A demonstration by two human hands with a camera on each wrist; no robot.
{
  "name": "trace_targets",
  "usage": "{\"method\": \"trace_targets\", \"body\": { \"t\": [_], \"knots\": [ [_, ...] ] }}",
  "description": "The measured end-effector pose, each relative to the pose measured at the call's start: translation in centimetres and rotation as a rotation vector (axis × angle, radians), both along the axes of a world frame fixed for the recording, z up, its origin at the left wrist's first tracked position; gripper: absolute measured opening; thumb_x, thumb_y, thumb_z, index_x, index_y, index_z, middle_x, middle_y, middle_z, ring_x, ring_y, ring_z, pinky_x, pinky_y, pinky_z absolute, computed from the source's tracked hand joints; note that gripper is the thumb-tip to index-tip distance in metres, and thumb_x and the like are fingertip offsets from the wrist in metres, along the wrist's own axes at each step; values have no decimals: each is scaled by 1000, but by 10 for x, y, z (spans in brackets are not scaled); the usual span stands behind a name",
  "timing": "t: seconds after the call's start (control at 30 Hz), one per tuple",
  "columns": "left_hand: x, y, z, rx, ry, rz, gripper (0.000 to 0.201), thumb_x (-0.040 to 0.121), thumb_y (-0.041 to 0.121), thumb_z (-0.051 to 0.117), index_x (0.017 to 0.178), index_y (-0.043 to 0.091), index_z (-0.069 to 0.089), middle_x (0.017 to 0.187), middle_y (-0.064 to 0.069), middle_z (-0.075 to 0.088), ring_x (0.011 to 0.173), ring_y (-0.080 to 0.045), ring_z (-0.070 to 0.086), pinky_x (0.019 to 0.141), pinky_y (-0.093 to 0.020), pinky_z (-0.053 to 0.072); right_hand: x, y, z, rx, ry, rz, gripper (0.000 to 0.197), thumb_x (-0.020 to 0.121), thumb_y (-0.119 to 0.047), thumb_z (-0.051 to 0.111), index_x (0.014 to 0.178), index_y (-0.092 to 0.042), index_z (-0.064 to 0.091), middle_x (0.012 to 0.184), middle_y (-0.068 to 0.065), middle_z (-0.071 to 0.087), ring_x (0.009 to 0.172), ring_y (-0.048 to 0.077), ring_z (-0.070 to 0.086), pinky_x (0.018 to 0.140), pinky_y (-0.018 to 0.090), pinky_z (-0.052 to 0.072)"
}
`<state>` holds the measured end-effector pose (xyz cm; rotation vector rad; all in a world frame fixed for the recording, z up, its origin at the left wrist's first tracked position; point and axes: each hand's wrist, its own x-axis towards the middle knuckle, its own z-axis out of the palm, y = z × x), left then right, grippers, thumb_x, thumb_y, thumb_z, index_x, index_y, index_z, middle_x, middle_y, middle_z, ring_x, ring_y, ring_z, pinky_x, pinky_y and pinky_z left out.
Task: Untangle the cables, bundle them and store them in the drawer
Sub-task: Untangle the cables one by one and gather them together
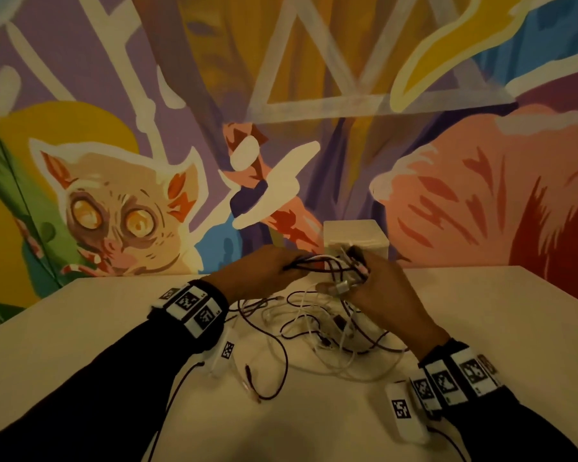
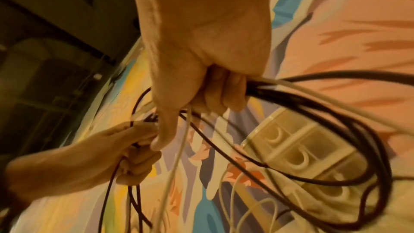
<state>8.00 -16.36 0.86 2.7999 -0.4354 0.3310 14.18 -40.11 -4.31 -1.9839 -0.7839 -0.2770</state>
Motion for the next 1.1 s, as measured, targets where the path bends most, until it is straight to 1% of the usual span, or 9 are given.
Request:
{"method": "trace_targets", "body": {
  "t": [0.1, 0.3, 0.4, 0.53, 0.67, 0.77, 0.9, 1.03, 1.1],
  "knots": [
    [-9, 3, 10, -17, -35, -51, 18, 110, 33, 58, 119, 22, 69, 84, 12, 64, 72, 5, 57, 65, -13, 42, 5, 1, 5, -3, 56, 13, 9, 93, -34, 82, 89, -34, 75, 82, -13, 75, 78, 1, 68, 65, 21, 48],
    [-16, 66, 32, 19, -104, 218, 16, 107, 34, 62, 93, 26, 63, 76, 5, 62, 69, -11, 58, 66, -31, 44, 16, -8, 32, -17, -145, -214, 22, 92, -7, 65, 110, -15, 75, 75, 0, 65, 73, 36, 63, 60, 36, 46],
    [-26, 100, 46, 46, -182, 319, 21, 107, 31, 62, 87, 29, 58, 74, 0, 62, 68, -21, 58, 63, -39, 43, 3, -5, 49, -23, -167, -174, 30, 89, -10, 71, 117, -19, 77, 74, -7, 65, 70, 28, 63, 58, 34, 45],
    [-48, 169, 52, 248, -409, 564, 19, 108, 29, 56, 113, 12, 62, 93, -17, 72, 83, -39, 67, 76, -47, 52, -15, -9, 67, -8, -21, 1, 50, 68, -60, 86, 111, -37, 73, 99, -17, 77, 84, 3, 73, 76, 33, 62],
    [-75, 223, 18, 653, 171, 1032, 81, 99, 45, 68, 162, 15, 27, 159, -23, 41, 146, -46, 43, 117, -57, 41, -8, -34, 70, 589, 151, -9, 23, 84, -32, 91, 83, -26, 69, 63, -14, 59, 51, 5, 52, 54, 25, 45],
    [-73, 184, 8, 415, 558, 714, 131, 86, 47, 86, 169, 26, -13, 178, -14, 11, 162, -35, 21, 129, -48, 26, -8, -26, 56, 760, 307, 124, 54, 86, -16, 90, 67, -28, 40, 60, -5, 29, 47, 14, 26, 46, 28, 28],
    [-58, 52, 10, -96, 586, 156, 142, 69, 66, 93, 165, 52, -11, 177, 18, 7, 162, -12, 14, 131, -40, 20, -11, 3, 39, 973, 579, 173, 54, 97, -17, 76, 61, -28, 37, 53, -6, 23, 43, 13, 21, 48, 33, 17],
    [-33, -59, -16, -266, 360, -99, 100, 84, 64, 82, 164, 40, 27, 166, 18, 39, 148, -8, 42, 124, -34, 34, -28, 24, 37, 1042, 689, 306, 58, 108, -38, 61, 61, -25, 31, 50, -4, 19, 41, 12, 17, 40, 28, 18],
    [-20, -78, -38, -282, 345, -127, 52, 99, 57, 68, 140, 25, 63, 125, 8, 74, 115, -16, 70, 109, -42, 54, -30, 18, 41, 1061, 710, 368, 61, 112, -43, 52, 60, -24, 27, 48, -4, 18, 38, 12, 16, 38, 27, 19]
  ]
}}
